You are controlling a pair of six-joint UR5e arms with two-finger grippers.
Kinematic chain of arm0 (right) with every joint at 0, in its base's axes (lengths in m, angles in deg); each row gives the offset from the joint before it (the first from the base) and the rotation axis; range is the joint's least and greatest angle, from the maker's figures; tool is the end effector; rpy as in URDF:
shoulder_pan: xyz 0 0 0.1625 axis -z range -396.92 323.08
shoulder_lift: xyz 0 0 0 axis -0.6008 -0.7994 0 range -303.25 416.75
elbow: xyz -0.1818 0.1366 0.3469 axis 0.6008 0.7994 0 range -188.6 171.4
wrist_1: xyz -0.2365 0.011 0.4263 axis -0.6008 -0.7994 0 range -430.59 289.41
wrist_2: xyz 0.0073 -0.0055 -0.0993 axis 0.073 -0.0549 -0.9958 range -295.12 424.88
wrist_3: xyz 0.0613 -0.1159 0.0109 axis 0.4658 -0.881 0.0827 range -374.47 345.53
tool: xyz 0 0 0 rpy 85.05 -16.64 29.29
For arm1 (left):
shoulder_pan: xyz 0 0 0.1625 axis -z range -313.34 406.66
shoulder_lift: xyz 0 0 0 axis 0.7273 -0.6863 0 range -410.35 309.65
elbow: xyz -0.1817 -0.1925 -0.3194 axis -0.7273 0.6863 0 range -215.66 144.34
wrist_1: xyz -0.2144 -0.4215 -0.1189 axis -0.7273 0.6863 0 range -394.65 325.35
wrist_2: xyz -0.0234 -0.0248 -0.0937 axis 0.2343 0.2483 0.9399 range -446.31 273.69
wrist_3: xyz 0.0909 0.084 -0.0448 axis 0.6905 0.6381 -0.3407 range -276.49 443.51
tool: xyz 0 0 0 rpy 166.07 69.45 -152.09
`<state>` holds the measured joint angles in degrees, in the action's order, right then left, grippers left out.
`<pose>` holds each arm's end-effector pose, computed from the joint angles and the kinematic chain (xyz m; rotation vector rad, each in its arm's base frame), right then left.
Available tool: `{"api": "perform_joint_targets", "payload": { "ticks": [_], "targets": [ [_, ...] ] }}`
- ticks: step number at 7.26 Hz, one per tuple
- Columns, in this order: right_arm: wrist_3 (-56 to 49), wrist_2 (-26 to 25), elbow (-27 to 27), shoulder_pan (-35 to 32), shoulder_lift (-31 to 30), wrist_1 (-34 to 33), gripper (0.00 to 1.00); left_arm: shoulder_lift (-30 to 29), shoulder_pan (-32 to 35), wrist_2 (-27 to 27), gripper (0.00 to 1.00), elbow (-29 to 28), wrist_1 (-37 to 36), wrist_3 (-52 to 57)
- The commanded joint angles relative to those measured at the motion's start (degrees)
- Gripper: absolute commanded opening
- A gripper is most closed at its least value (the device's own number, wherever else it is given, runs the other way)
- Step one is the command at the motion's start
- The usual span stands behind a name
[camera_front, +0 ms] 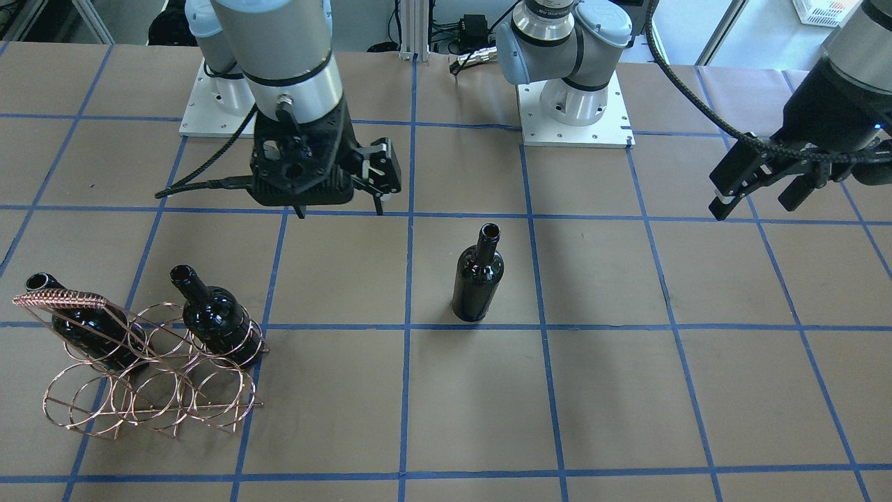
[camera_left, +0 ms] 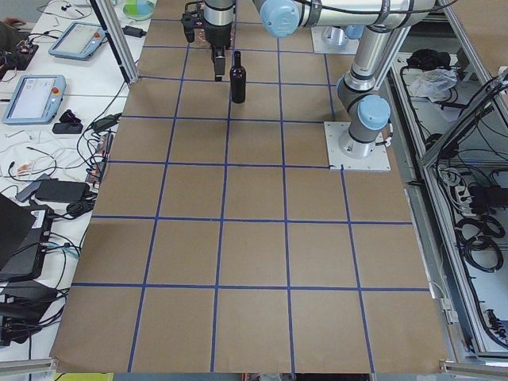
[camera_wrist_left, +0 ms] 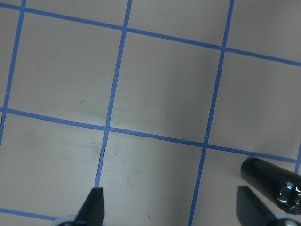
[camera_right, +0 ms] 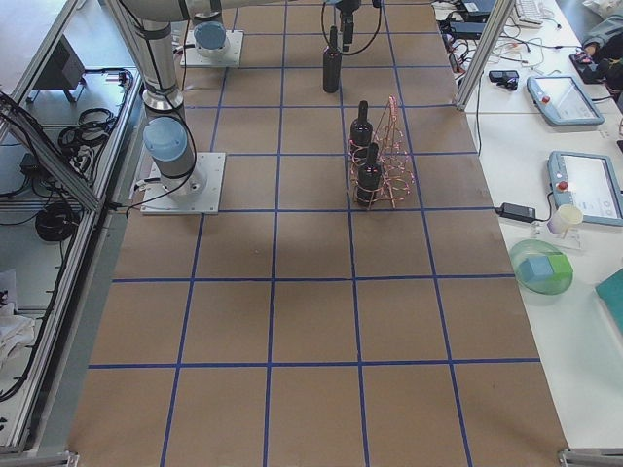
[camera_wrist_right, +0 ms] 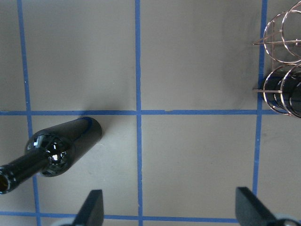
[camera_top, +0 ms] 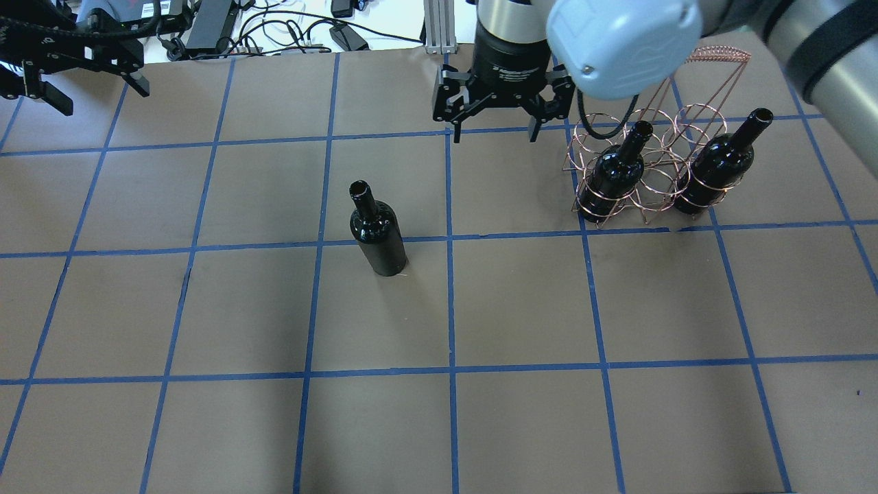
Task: Place wine into wine basket
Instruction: 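Move the right gripper over the standing bottle's neck and lower it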
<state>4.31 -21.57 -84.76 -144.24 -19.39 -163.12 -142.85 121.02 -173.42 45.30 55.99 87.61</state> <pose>0.3355 -0.6011 0.4382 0.0372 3.0688 -0.0346 0.0261 -0.6124 0.5097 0.3081 -3.0895 0.1709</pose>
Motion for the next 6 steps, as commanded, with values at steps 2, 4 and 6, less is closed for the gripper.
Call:
{"api": "perform_joint_targets", "payload": {
  "ticks": [2, 4, 6],
  "targets": [
    [14.8, 0.1, 4.2, -8.7, 6.2, -2.5, 1.0, 2.1, -1.6, -0.6, 1.0, 1.9, 4.1, 2.7],
    [18.4, 0.0, 5.7, -11.0, 8.7, -3.0, 1.0, 2.0, -1.7, -2.6, 1.0, 2.4, 4.1, 2.8],
    [21.0, -2.0, 5.9, -14.6, 12.7, -5.0, 1.0, 2.2, -1.6, -2.5, 1.0, 2.9, 4.6, 2.9]
  ]
}}
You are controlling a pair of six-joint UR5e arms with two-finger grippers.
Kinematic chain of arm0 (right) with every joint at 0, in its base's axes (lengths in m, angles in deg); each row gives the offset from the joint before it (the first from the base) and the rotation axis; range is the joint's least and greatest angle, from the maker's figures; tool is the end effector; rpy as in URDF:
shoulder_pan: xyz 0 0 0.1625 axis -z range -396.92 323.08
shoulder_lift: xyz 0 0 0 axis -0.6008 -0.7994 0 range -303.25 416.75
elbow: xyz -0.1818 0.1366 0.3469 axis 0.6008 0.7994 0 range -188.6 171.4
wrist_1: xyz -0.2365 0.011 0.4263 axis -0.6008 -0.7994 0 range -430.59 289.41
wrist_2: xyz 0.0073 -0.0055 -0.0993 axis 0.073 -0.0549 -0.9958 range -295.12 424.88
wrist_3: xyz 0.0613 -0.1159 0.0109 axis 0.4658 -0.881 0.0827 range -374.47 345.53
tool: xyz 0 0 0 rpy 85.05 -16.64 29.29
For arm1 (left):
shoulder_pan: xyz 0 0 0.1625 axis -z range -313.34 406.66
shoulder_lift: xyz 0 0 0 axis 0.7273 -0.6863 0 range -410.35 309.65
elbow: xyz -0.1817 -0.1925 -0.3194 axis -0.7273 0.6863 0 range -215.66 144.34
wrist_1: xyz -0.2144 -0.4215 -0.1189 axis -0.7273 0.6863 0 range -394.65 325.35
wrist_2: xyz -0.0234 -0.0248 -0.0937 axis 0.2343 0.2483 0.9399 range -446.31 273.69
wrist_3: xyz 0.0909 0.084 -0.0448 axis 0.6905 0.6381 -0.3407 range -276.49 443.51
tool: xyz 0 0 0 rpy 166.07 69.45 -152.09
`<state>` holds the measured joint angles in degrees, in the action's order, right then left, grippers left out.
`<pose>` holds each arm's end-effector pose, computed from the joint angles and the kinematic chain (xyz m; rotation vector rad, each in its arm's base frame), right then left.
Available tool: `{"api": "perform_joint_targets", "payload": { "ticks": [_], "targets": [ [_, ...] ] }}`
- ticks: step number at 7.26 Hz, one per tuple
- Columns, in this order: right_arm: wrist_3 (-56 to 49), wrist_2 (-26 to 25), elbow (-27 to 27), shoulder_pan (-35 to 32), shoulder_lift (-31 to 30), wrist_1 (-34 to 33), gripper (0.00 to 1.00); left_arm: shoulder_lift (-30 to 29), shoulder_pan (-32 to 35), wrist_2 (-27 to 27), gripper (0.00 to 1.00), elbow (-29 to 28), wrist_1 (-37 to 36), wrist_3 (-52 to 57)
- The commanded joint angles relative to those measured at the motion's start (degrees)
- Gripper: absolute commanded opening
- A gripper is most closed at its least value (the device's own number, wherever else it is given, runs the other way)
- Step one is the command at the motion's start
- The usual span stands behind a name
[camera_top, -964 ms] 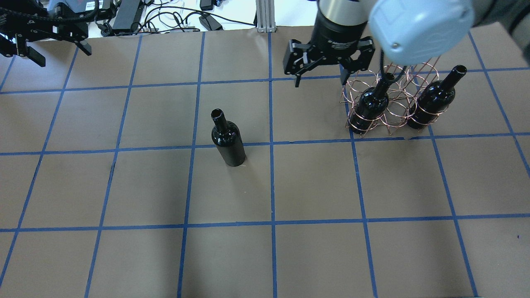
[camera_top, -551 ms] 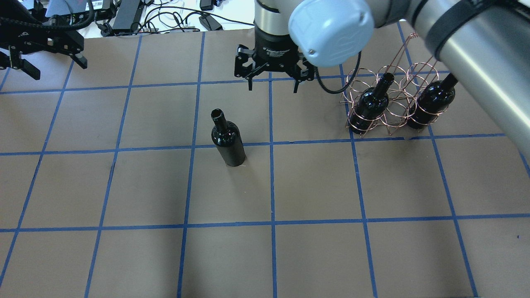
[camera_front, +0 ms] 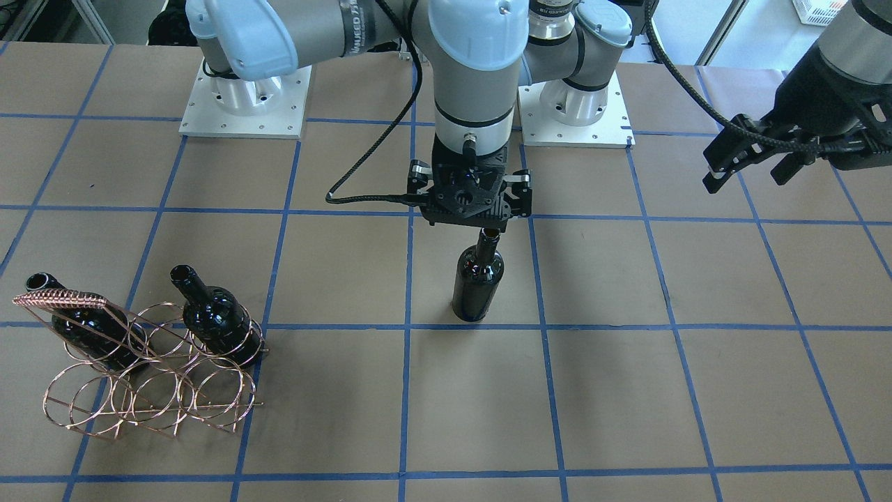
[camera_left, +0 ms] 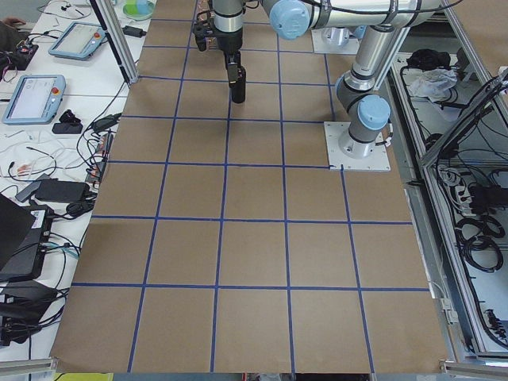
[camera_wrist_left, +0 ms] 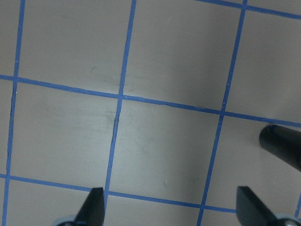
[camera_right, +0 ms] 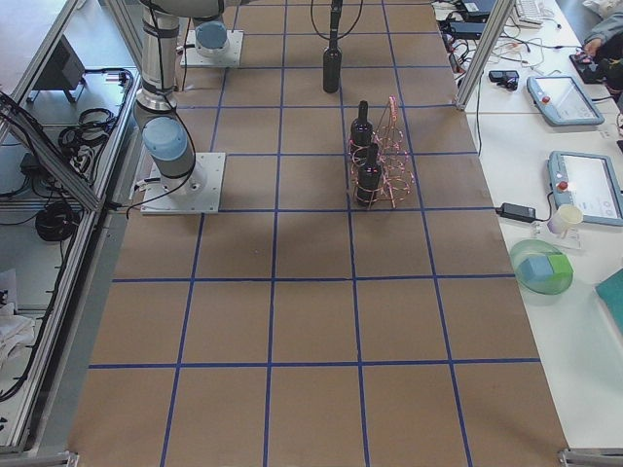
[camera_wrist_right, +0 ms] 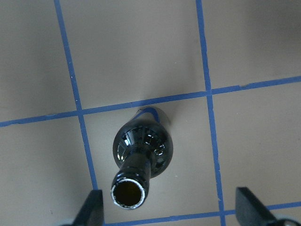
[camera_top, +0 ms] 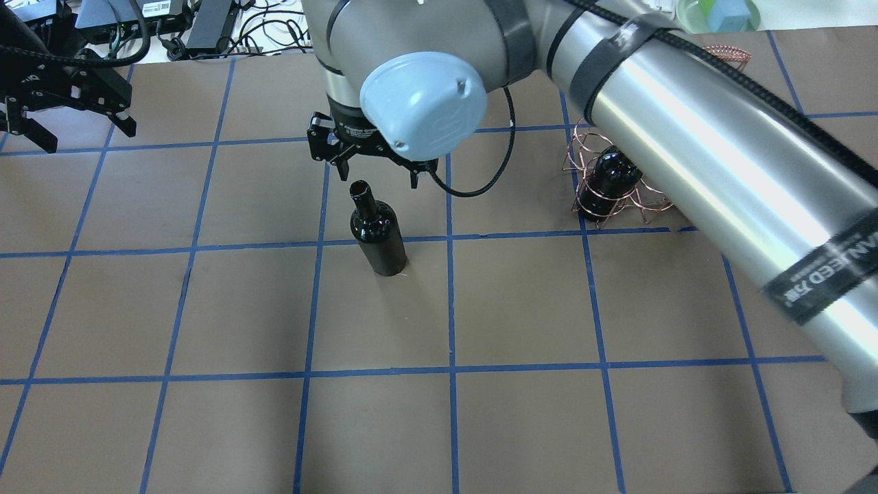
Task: Place wine into wine basket
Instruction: 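Move the right gripper over the standing bottle's neck and lower it, then close the right gripper on the bottle neck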
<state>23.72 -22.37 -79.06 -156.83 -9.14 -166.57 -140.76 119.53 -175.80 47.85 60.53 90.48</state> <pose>0.4899 -0.5718 0.3748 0.2222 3.0802 0.0099 0.0397 -0.5854 0.4969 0.2775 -3.1236 0.0269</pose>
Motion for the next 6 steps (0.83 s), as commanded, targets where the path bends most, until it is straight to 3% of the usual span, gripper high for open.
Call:
{"api": "perform_joint_targets", "payload": {
  "ticks": [1, 3, 5, 6],
  "targets": [
    [1.2, -1.4, 0.2, -2.2, 3.7, -3.6, 1.0, 0.1, -0.1, -0.1, 1.0, 0.4, 0.3, 0.1],
    [-1.6, -4.9, -0.3, -2.1, 4.6, -4.6, 1.0, 0.1, -0.4, -0.3, 1.0, 0.8, 1.0, 0.1],
    [-1.5, -4.4, -0.7, -1.7, 4.5, -4.6, 1.0, 0.4, -0.5, -0.3, 1.0, 1.8, 0.6, 0.0],
    [-1.4, -4.3, -0.9, -1.7, 4.5, -4.5, 0.82, 0.4, -0.3, -0.3, 1.0, 1.9, 0.7, -0.4]
  ]
}}
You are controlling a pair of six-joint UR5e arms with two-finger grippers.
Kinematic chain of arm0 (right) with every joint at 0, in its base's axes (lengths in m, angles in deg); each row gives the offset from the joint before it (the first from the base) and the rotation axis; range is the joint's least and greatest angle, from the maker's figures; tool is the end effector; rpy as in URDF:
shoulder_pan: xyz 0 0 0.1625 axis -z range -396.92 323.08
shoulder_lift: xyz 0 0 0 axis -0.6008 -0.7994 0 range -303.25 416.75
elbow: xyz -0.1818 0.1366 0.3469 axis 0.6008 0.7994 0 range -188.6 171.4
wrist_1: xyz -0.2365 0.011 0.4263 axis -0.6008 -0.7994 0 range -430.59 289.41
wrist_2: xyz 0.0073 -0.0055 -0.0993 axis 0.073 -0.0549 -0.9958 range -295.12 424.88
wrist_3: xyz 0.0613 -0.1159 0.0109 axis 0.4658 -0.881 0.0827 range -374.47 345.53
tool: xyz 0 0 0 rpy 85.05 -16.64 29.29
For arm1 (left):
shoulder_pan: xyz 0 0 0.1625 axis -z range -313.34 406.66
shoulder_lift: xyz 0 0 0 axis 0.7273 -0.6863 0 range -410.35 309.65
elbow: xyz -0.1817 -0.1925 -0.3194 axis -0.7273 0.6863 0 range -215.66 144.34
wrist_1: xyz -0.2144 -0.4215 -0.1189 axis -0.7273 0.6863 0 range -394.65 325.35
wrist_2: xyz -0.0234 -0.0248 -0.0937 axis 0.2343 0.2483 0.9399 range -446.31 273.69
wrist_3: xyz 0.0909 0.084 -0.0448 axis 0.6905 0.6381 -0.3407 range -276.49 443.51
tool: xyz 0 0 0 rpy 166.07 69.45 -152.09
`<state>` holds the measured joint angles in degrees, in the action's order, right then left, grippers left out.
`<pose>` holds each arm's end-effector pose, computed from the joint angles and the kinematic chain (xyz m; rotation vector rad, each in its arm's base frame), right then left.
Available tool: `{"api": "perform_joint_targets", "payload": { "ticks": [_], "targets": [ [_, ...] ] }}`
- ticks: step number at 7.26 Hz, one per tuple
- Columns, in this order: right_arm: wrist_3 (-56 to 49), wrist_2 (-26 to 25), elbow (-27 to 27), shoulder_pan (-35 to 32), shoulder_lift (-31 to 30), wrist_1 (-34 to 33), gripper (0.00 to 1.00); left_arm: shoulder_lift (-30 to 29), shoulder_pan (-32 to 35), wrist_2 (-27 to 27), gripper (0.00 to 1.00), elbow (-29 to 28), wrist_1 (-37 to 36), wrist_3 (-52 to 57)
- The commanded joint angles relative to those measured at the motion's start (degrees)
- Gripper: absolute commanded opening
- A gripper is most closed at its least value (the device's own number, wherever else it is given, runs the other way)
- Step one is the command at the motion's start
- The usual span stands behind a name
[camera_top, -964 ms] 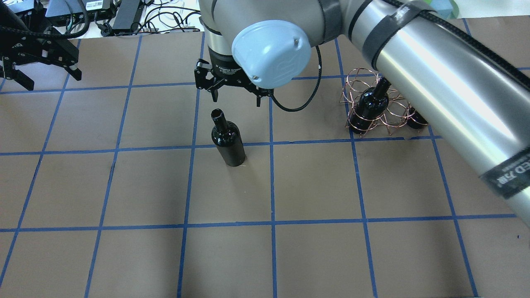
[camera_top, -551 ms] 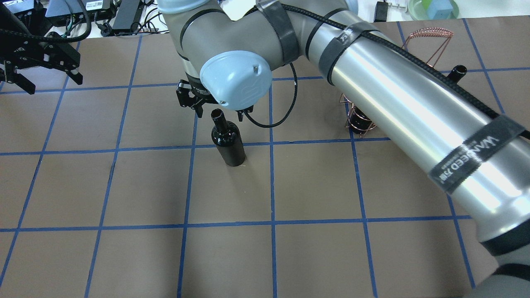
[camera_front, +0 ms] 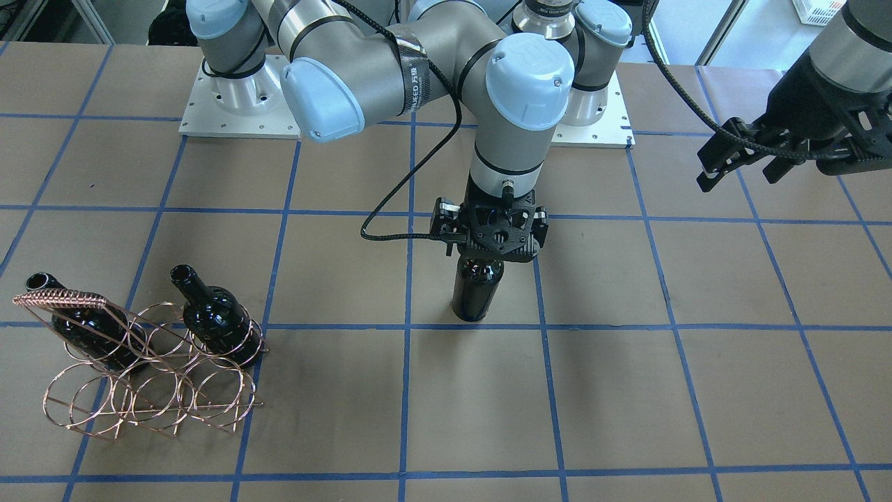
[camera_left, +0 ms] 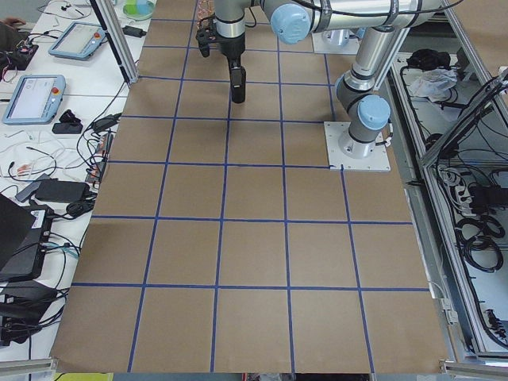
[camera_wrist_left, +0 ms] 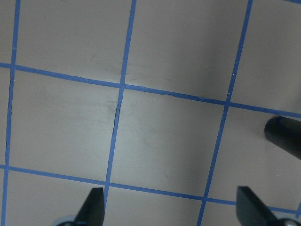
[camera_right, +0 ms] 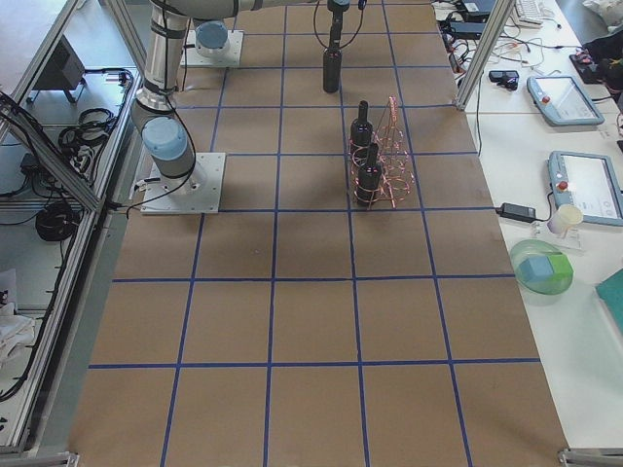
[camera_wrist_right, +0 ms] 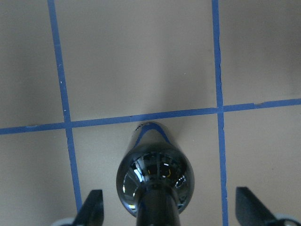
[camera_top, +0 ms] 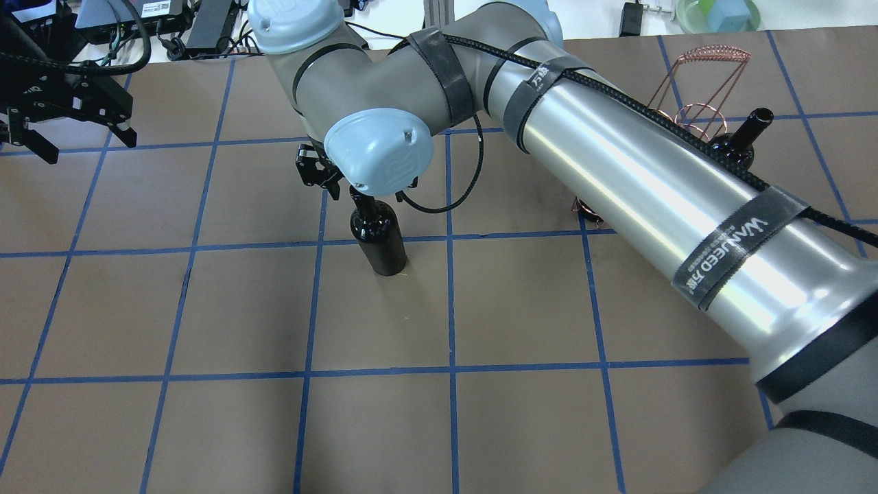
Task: Place wine into wine basket
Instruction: 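Close the right gripper on the bottle neck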
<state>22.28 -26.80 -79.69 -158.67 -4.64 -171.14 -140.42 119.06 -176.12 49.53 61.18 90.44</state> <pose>0.5113 -0.5804 0.3175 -0.1368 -3.1223 0.0451 0.0434 -0.5791 0.4825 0.2914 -3.1205 -0.0282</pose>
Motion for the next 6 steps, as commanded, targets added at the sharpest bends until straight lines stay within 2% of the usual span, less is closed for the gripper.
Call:
{"api": "perform_joint_targets", "payload": {
  "ticks": [1, 4, 6],
  "targets": [
    [0.0, 1.9, -1.2, 0.3, -0.2, 0.0, 0.71, 0.1, 0.3, 0.4, 1.0, 0.2, 0.1, -0.3],
    [-0.1, 2.4, -1.2, 0.4, -0.3, -0.2, 0.64, 0.1, 0.4, 0.7, 1.0, 0.2, 0.4, -0.3],
    [-0.2, 2.3, -1.1, 0.6, -0.4, -0.6, 0.52, 0.1, 0.4, 0.7, 1.0, 0.2, 0.4, -0.3]
  ]
}}
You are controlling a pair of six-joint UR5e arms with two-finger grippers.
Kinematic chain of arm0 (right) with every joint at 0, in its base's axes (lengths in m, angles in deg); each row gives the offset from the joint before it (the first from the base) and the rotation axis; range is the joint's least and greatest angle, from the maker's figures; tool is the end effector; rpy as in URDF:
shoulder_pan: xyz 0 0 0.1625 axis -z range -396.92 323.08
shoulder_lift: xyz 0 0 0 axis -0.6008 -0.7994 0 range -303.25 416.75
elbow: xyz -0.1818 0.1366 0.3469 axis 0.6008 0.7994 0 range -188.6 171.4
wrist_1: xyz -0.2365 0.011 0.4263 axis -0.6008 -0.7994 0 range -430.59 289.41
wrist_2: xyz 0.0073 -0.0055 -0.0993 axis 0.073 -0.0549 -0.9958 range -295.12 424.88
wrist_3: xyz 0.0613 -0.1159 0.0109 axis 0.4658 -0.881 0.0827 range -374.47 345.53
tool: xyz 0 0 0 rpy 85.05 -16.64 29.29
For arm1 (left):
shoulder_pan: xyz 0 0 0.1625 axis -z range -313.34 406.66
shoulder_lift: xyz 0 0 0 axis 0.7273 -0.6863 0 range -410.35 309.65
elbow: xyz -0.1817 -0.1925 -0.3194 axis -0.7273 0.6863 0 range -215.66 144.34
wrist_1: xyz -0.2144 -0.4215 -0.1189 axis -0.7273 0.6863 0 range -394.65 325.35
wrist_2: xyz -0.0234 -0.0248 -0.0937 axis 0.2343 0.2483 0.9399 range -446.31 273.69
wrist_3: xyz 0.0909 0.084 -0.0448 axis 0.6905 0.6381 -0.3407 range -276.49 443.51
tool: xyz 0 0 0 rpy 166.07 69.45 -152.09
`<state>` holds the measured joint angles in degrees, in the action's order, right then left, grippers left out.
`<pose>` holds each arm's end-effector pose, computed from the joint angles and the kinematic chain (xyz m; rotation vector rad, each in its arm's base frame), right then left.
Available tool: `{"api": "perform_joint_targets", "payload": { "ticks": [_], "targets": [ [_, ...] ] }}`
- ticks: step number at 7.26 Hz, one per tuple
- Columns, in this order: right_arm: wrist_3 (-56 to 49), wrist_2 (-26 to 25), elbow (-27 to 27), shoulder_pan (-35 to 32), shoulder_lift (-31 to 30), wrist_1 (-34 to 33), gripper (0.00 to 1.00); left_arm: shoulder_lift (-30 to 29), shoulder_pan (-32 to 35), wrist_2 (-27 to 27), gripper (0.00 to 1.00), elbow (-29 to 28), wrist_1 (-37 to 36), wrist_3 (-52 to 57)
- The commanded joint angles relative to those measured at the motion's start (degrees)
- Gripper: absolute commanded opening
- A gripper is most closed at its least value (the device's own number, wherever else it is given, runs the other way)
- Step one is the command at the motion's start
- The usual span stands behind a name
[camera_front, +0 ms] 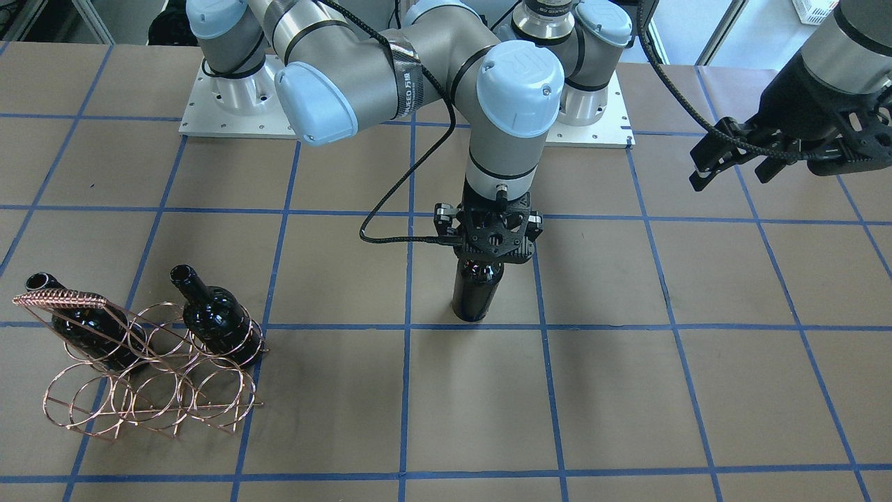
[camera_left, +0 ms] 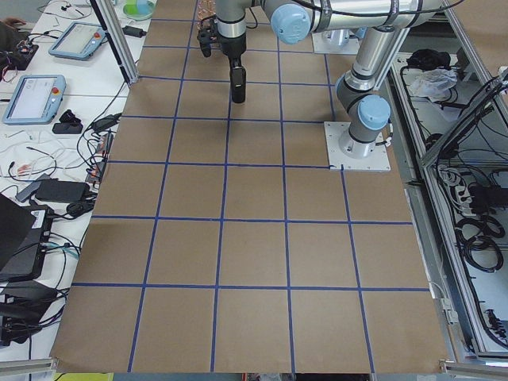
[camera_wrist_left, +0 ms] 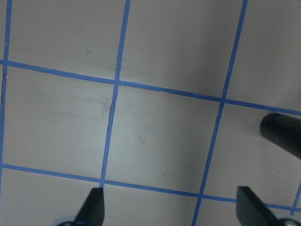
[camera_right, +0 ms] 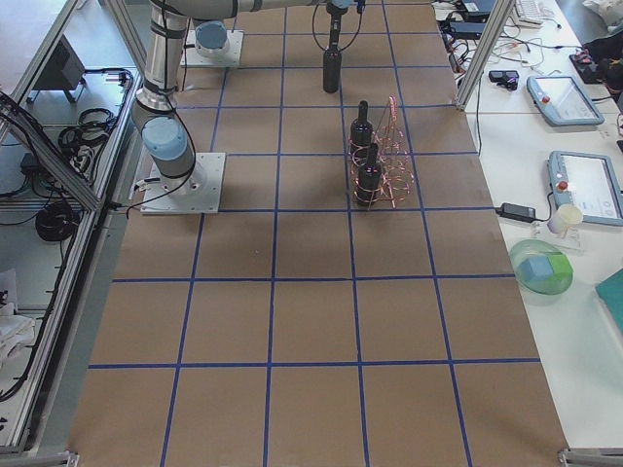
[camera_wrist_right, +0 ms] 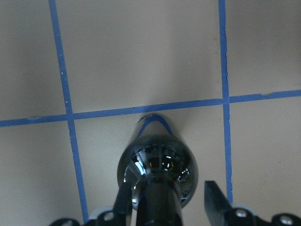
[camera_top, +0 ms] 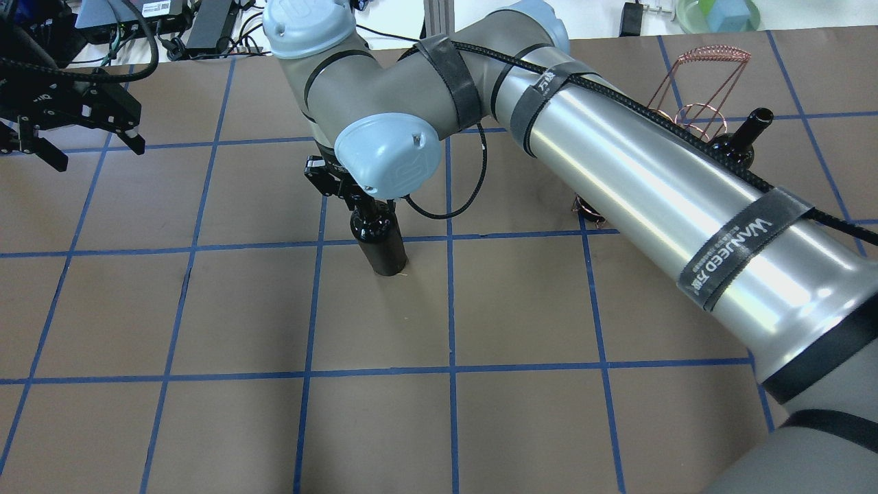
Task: Place wine into wine basket
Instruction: 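Close the right gripper on the bottle neck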
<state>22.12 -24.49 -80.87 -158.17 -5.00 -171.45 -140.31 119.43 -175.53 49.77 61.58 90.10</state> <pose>0.5083 -0.5781 0.3112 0.1459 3.1259 0.0017 0.0378 -0.5779 0.4805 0.2897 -3.1086 -0.0390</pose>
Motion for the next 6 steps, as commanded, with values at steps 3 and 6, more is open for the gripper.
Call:
{"api": "perform_joint_targets", "payload": {
  "ticks": [3, 6],
  "targets": [
    [0.1, 0.9, 0.0, 0.1, -0.2, -0.7, 0.21, -0.1, 0.0, 0.4, 1.0, 0.0, -0.1, 0.0],
    [-0.3, 2.0, 0.4, 0.7, -2.6, -0.7, 0.0, -0.1, 0.0, 0.5, 1.0, 0.0, -0.2, -0.1]
  ]
}}
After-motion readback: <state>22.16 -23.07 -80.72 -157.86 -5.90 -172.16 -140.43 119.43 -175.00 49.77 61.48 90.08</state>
